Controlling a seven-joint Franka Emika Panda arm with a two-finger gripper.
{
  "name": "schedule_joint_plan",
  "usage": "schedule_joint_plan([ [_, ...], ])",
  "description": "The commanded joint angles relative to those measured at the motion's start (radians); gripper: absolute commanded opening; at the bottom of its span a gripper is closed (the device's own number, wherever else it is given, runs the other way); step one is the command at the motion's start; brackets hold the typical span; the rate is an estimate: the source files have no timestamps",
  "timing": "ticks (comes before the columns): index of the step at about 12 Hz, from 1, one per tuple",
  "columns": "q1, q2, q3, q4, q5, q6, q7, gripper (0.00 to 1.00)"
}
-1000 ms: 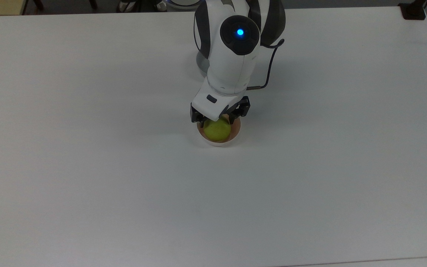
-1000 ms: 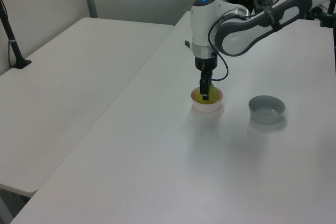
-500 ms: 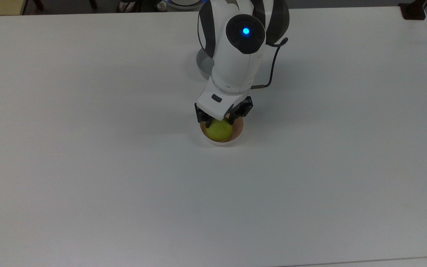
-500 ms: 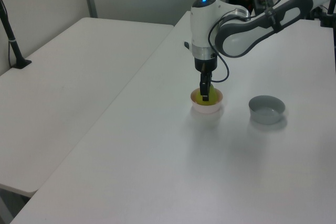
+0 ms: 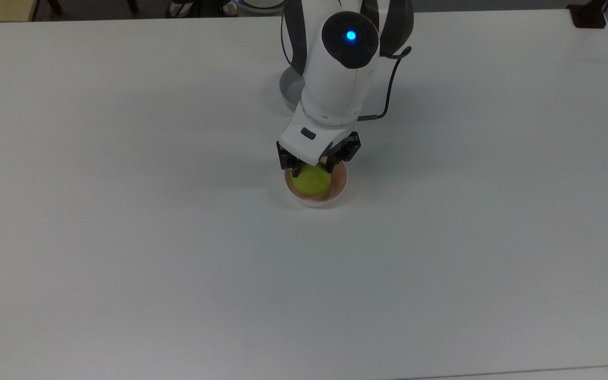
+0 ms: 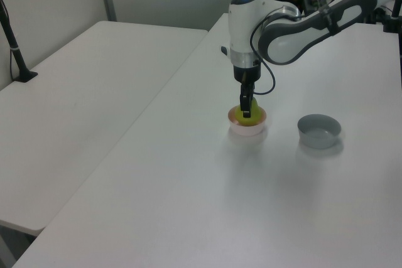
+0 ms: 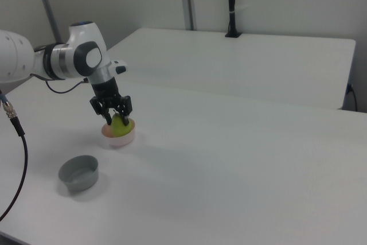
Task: Pick up a pear from the bowl
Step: 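Lower the gripper around the pear and close on it, then lift the pear out of the pink bowl and carry it aside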
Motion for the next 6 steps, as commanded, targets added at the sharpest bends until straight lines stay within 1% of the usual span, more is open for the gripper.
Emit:
schedule_joint_plan([
  [1,0.016,-0.071,-0.010,-0.014,-0.006,-0.056,0.007,0.31],
  [2,0.016,-0.092,-0.010,-0.012,-0.006,-0.069,0.007,0.31],
  [4,0.004,-0.106,-0.017,0.035,-0.006,-0.102,0.016,0.31],
  [5,-0.008,-0.106,-0.028,0.064,-0.007,-0.130,0.008,0.31],
  [6,-0.036,-0.106,-0.034,0.073,-0.013,-0.139,0.005,0.31],
])
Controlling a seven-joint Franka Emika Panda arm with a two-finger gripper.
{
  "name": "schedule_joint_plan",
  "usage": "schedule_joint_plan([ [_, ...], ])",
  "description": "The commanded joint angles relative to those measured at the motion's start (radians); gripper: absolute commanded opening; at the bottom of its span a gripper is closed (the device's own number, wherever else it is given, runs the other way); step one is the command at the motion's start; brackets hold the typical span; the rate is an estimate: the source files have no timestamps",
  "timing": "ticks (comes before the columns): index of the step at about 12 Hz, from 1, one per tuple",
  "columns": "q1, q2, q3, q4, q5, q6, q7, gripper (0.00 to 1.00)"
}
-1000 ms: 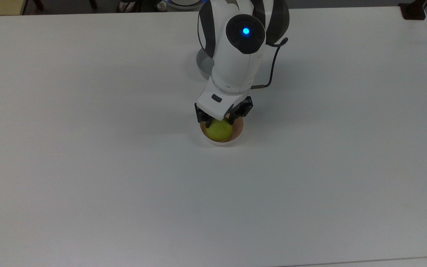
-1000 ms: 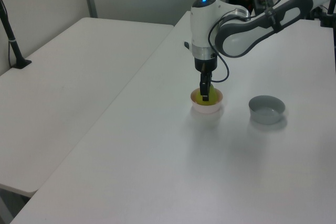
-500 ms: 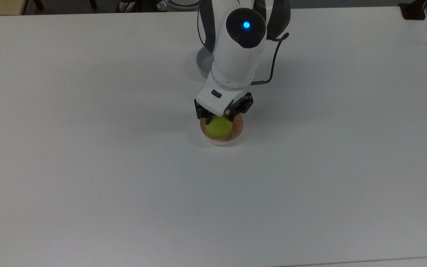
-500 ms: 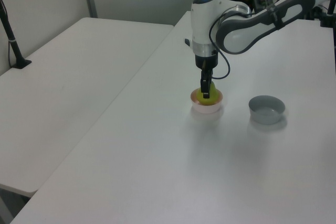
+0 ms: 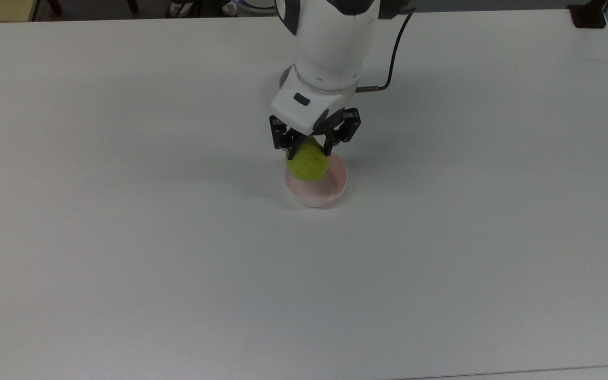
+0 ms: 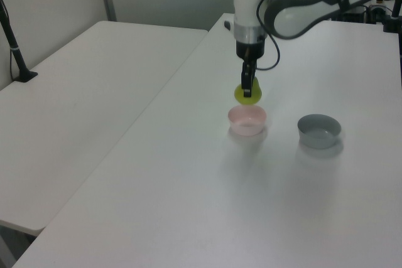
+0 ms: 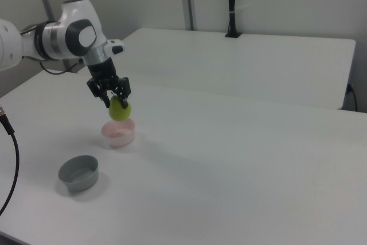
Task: Pick up a pear from the bowl
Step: 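Lift the pear out of the pink bowl and carry it aside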
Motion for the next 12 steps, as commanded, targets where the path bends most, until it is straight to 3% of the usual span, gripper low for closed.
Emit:
schedule_joint_plan([
  [1,-0.060,-0.012,-0.035,0.035,-0.039,-0.055,-0.014,0.31],
  [5,-0.207,-0.001,-0.040,0.005,-0.049,-0.042,-0.114,0.31],
  [7,-0.261,0.046,-0.040,-0.009,-0.050,0.041,-0.132,0.32],
  [11,-0.318,0.115,-0.040,-0.009,-0.079,0.099,-0.154,0.32],
  [12,-0.324,0.121,-0.040,-0.009,-0.079,0.112,-0.154,0.37],
])
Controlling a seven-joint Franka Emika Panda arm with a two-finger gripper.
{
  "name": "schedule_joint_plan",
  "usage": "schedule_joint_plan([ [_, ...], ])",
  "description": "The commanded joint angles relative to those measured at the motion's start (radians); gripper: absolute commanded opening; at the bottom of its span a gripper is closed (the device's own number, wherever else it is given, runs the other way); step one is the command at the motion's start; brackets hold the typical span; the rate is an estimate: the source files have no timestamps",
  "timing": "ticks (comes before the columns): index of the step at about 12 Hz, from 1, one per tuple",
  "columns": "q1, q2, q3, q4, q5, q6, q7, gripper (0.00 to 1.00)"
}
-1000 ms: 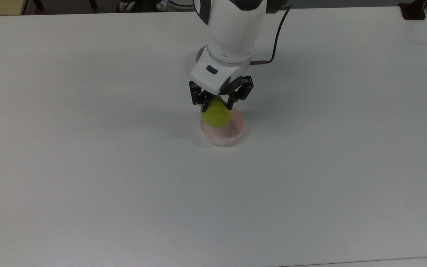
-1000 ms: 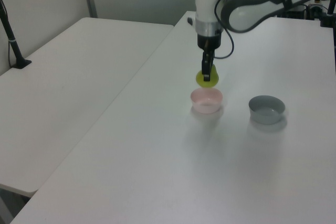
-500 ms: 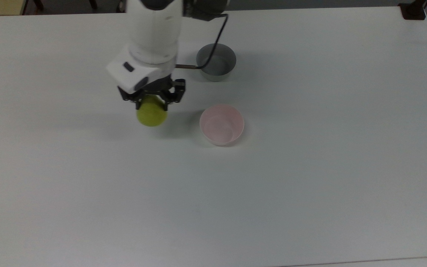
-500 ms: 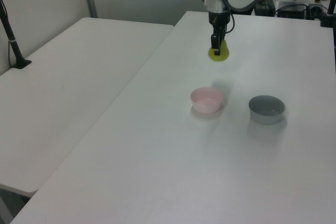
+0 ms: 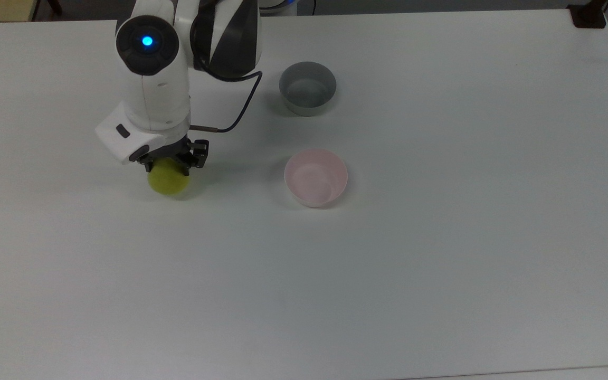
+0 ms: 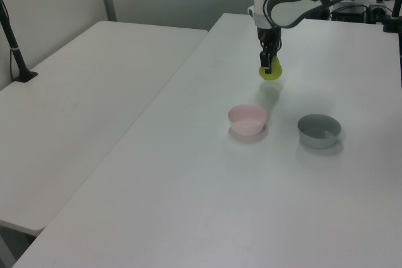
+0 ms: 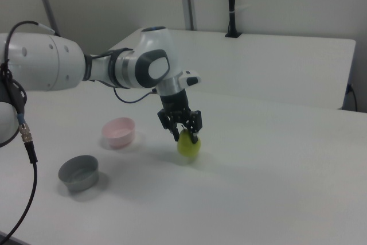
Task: Pick up a pear from the bowl
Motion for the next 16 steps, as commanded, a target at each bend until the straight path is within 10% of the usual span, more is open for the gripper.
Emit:
schedule_joint_plan([
  [1,-0.009,0.009,0.002,-0.008,-0.014,0.042,-0.023,0.48],
  [2,-0.009,0.015,0.004,-0.010,-0.014,0.042,-0.023,0.55],
  [4,-0.007,0.016,0.002,-0.008,-0.014,0.039,-0.017,1.00],
  [16,0.189,-0.388,0.031,-0.010,0.111,-0.370,0.115,1.00],
])
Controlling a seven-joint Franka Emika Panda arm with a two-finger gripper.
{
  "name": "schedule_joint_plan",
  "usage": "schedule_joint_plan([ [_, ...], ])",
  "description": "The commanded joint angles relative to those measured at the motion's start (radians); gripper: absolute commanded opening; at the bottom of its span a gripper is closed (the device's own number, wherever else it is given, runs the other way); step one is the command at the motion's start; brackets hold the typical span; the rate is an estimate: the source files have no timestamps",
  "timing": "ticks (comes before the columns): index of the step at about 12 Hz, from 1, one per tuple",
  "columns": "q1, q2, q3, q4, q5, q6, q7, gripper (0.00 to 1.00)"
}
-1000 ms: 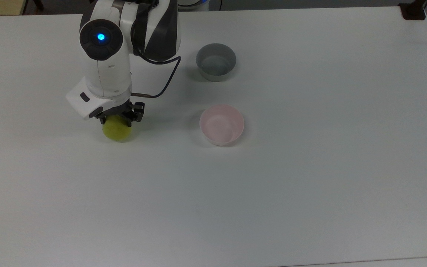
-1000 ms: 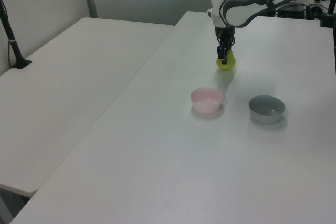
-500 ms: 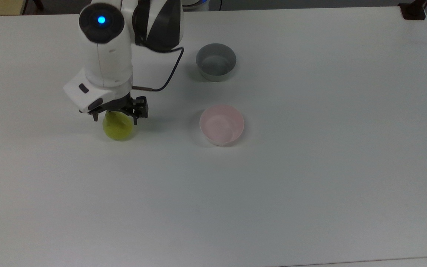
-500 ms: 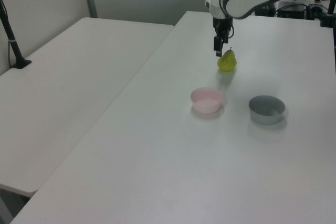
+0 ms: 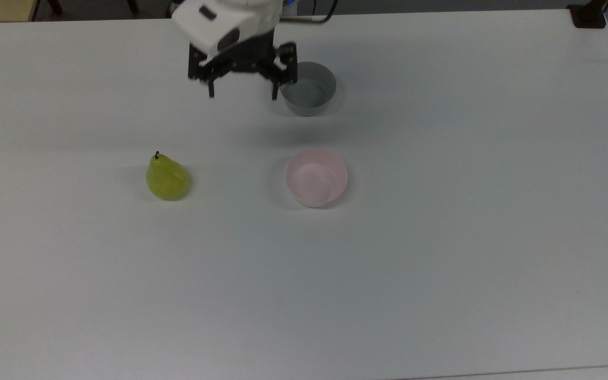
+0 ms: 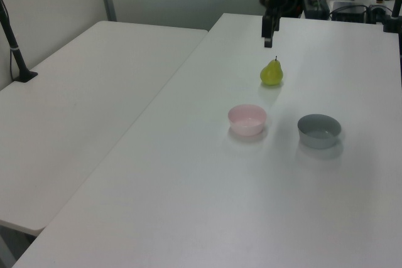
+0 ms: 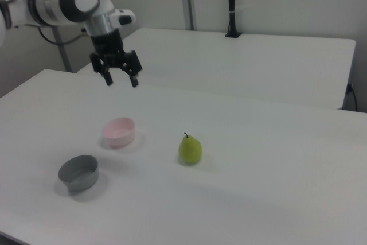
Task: Pick up a pear from the bowl
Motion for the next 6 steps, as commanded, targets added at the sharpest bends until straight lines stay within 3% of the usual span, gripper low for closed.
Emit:
schedule_joint_plan([
  [1,0.002,-0.109,-0.007,-0.045,0.056,-0.096,0.014,1.00],
  [6,-0.013,-0.136,-0.012,-0.054,0.067,-0.093,0.044,1.00],
])
